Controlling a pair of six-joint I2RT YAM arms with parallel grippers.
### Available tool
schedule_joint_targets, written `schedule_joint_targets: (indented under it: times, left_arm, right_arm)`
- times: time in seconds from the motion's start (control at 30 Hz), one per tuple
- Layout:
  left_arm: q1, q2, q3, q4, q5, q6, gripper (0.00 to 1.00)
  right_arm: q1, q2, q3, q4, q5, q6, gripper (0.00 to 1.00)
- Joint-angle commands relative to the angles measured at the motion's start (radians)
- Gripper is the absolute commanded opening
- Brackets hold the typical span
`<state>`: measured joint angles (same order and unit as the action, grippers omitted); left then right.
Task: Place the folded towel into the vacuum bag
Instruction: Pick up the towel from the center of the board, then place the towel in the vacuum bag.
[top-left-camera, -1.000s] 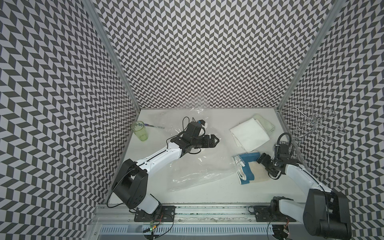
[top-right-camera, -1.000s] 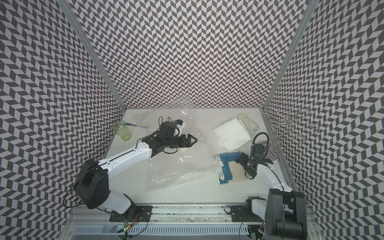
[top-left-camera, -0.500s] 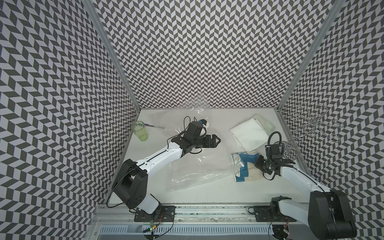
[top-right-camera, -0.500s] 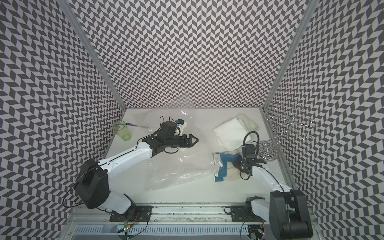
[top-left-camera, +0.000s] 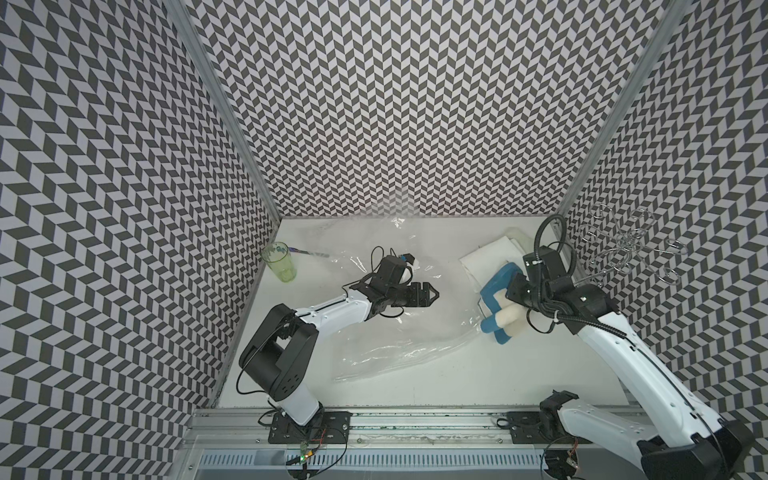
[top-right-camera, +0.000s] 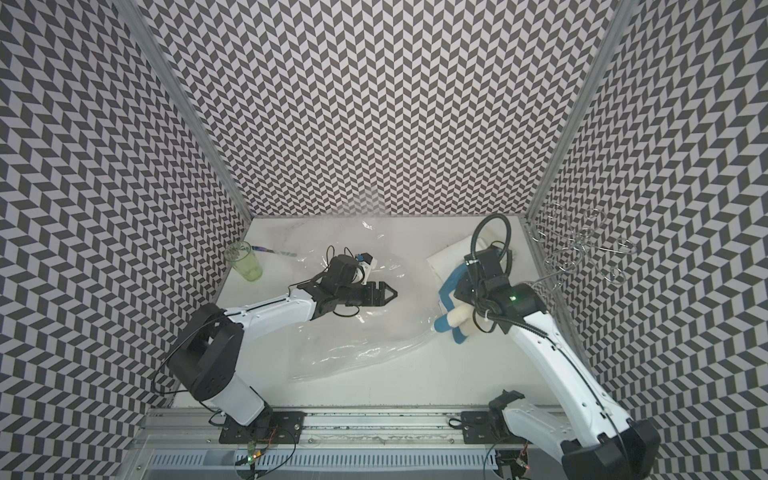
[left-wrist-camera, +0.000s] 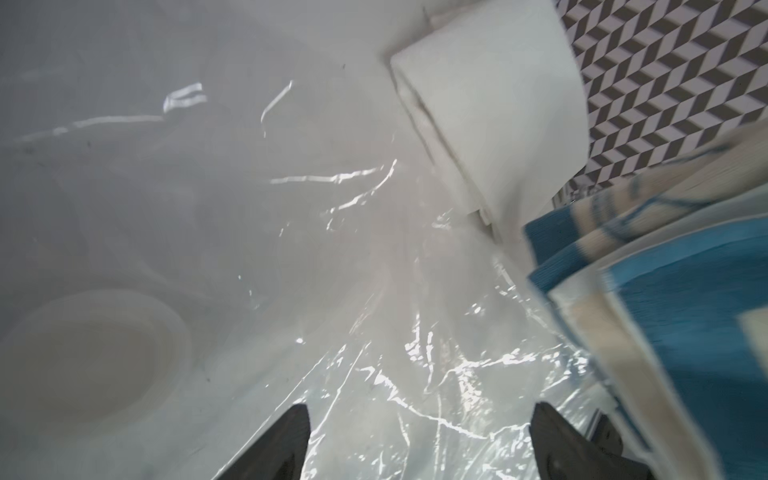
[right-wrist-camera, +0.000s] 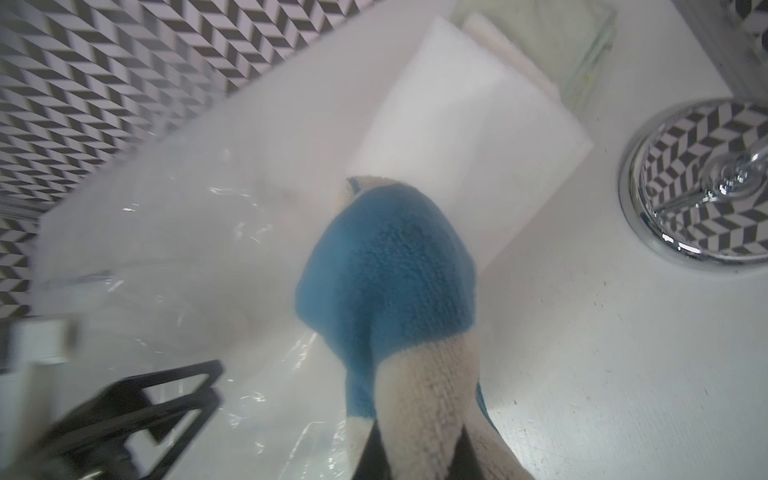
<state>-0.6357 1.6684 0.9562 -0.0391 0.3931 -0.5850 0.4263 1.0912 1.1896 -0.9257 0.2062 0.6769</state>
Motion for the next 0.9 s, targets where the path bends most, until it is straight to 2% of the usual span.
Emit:
schedule_joint_targets:
  times: [0.0,0.13,0.2,0.27,0.4,0.47,0.53,0.6,0.7,0.77,0.87]
  left_arm:
    - [-0.012,0.029,-0.05,0.073,0.027,-0.009,0.83]
    - [-0.012,0.011,-0.086,0.099,0.033,-0.015,0.82]
    - [-0.004,-0.017,-0.082,0.058,0.019,-0.008,0.82]
    - [0.019,-0.088,-0.087,0.004,-0.013,-0.019,0.82]
    - [0.104,-0.27,-0.108,-0.114,-0.087,-0.064,0.79]
    - [0.139,-0.317,-0.094,-0.182,-0.112,-0.053,0.78]
    - [0.148,-0.317,-0.074,-0.231,-0.13,-0.024,0.78]
    - [0.148,-0.299,-0.068,-0.25,-0.138,-0.012,0.78]
    - [0.142,-0.288,-0.072,-0.19,-0.061,-0.022,0.78]
    - [0.109,-0.286,-0.047,-0.153,-0.011,-0.032,0.78]
    - [0.011,-0.26,0.029,-0.147,0.028,-0.023,0.78]
  right_arm:
    - [0.086,0.057,0.159,-0.044,-0.031,0.002,0.01]
    - [0.195,0.139,0.268,0.078,-0.239,0.059,0.01]
    - [0.218,0.142,0.225,0.226,-0.393,0.136,0.01]
    - [0.218,0.102,0.075,0.427,-0.49,0.238,0.01]
    - [0.191,0.035,-0.338,0.822,-0.563,0.408,0.03]
    - [0.136,0.077,-0.504,0.945,-0.621,0.417,0.04]
    - [0.097,0.153,-0.576,0.944,-0.593,0.353,0.07]
    - [0.088,0.241,-0.58,0.897,-0.51,0.25,0.14]
    - [0.086,0.333,-0.55,0.816,-0.401,0.141,0.26]
    - [0.08,0.339,-0.536,0.789,-0.416,0.1,0.42]
    - [0.077,0.287,-0.536,0.787,-0.52,0.052,0.65]
